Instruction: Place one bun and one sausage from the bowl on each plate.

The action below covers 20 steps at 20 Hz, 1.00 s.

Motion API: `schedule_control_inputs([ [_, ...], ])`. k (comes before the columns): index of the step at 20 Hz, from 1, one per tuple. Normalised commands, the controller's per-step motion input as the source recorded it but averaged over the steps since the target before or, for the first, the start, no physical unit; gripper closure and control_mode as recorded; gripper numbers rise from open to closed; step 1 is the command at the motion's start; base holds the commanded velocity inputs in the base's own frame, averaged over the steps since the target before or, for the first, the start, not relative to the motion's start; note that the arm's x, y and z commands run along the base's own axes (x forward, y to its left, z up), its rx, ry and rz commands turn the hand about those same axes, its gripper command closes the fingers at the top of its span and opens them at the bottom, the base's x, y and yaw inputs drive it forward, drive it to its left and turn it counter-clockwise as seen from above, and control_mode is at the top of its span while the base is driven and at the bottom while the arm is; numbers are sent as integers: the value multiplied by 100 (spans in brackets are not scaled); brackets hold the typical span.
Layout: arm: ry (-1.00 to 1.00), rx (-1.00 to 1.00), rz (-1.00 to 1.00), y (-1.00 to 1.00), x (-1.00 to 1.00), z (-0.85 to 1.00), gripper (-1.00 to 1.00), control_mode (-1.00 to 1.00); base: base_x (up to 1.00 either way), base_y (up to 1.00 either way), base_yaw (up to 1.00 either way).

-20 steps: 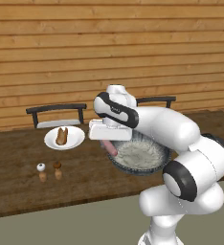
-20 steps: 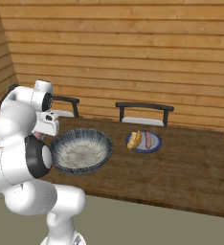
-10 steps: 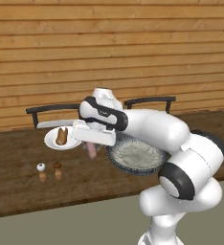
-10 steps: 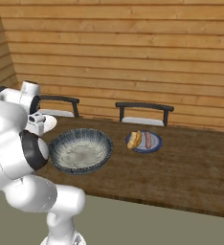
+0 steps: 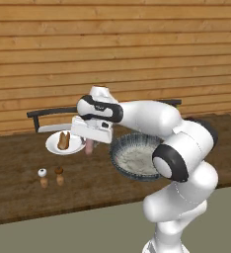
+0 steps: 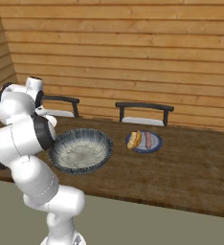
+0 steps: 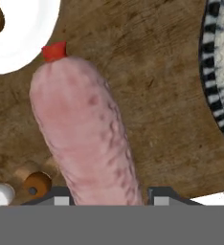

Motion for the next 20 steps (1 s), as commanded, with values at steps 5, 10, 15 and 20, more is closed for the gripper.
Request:
schedule_control_inputs([
  [5,0,-12,-10,0,33,0,100,-100,0,0,0],
  [10,2,-9,-8,3,35,-1,100,-100,0,0,0],
  [15,7,-10,-7,10,41,-14,100,-100,0,0,0],
  [20,5,-9,-6,27,41,-31,100,-100,0,0,0],
])
